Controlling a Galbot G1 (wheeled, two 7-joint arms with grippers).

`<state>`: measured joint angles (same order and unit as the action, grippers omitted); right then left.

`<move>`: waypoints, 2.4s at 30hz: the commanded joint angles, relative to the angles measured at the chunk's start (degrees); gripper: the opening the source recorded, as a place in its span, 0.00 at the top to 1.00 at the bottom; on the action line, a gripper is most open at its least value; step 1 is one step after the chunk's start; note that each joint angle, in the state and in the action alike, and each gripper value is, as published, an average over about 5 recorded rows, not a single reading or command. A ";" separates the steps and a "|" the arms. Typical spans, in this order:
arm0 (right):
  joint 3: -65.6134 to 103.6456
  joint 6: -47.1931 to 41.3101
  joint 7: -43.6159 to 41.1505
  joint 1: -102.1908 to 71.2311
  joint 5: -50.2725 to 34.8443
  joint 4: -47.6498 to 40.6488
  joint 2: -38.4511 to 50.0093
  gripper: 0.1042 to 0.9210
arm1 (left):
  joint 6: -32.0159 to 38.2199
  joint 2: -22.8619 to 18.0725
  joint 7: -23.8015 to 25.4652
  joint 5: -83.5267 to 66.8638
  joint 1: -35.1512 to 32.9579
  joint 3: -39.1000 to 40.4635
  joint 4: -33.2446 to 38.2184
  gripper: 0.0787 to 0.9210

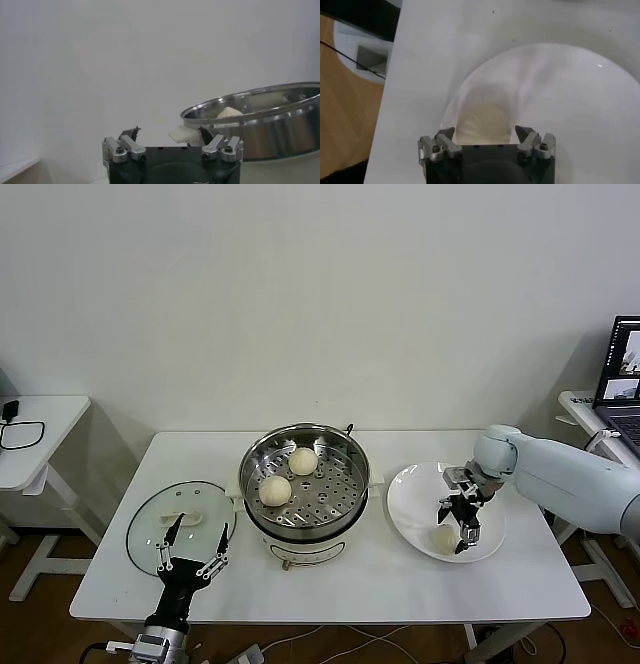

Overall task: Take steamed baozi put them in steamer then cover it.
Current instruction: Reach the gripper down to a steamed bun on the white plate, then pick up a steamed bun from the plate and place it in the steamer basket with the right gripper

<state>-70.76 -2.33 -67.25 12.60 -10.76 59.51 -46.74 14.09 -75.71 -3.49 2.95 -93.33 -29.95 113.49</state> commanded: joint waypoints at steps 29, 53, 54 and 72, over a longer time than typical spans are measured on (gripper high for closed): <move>-0.55 24.30 -0.41 30.28 2.94 15.79 -9.96 0.35 | -0.12 0.50 -0.09 0.00 -0.05 0.53 1.00 0.12; -0.36 39.63 3.03 17.64 25.03 24.56 -22.08 0.36 | 0.58 0.59 -0.19 -0.08 -0.48 0.03 0.94 0.12; -0.36 39.72 3.02 17.08 25.41 24.38 -22.16 0.35 | 0.59 0.57 -0.20 -0.08 -0.47 0.02 0.91 0.12; 0.73 39.67 3.55 12.82 30.42 20.62 -24.10 0.31 | 0.73 0.44 -0.24 -0.14 -0.26 -0.42 0.47 0.12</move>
<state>-70.22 36.26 -64.04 27.16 16.83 80.56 -69.75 14.76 -75.29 -3.73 2.85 -93.62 -30.35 114.08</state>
